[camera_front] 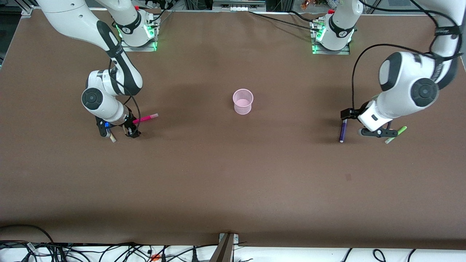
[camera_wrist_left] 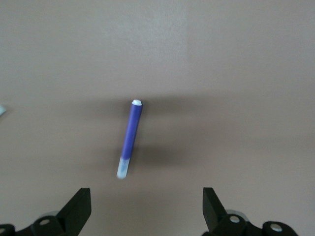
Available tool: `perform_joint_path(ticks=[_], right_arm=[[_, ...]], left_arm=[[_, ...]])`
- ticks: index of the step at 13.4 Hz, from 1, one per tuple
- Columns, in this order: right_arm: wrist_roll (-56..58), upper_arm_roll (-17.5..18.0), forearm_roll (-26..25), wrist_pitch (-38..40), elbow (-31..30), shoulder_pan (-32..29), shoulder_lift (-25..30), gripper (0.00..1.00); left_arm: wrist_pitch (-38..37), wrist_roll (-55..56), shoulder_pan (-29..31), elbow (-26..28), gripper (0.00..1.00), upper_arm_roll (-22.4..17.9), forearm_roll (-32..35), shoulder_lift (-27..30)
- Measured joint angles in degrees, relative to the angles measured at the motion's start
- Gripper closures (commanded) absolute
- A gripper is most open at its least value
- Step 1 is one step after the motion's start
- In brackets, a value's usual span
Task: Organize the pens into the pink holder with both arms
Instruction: 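Grasp the pink marker with the right gripper while the left gripper grasps the blue marker, then carry the pink marker with the right gripper to the pink cup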
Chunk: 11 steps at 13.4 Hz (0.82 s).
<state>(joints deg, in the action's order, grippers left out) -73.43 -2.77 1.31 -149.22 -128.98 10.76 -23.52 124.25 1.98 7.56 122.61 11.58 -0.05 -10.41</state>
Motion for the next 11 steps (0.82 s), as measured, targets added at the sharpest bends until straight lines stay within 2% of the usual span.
perform_joint_path(ticks=[2, 6, 7, 9, 11], right_arm=[[0.1, 0.2, 0.0, 0.0, -0.5, 0.0, 0.6, 1.00], [0.1, 0.6, 0.0, 0.4, -0.5, 0.0, 2.2, 1.00], [0.1, 1.1, 0.0, 2.6, 0.3, 0.0, 3.4, 1.00], [0.0, 2.7, 0.0, 13.2, 5.3, 0.0, 6.6, 1.00], [-2.8, 5.2, 0.1, 26.7, 15.2, 0.2, 8.6, 1.00]], left_arm=[[7.3, -0.3, 0.0, 5.2, 0.00, 0.2, 2.8, -1.4], [15.8, -0.4, 0.4, 6.3, 0.00, 0.2, 9.9, -7.9], [18.1, -0.4, 0.9, 6.3, 0.00, 0.2, 11.8, -9.6], [21.4, -0.5, 2.0, 6.0, 0.00, 0.1, 14.8, -12.1], [23.0, -0.5, 2.7, 5.1, 0.00, 0.1, 16.6, -13.9]])
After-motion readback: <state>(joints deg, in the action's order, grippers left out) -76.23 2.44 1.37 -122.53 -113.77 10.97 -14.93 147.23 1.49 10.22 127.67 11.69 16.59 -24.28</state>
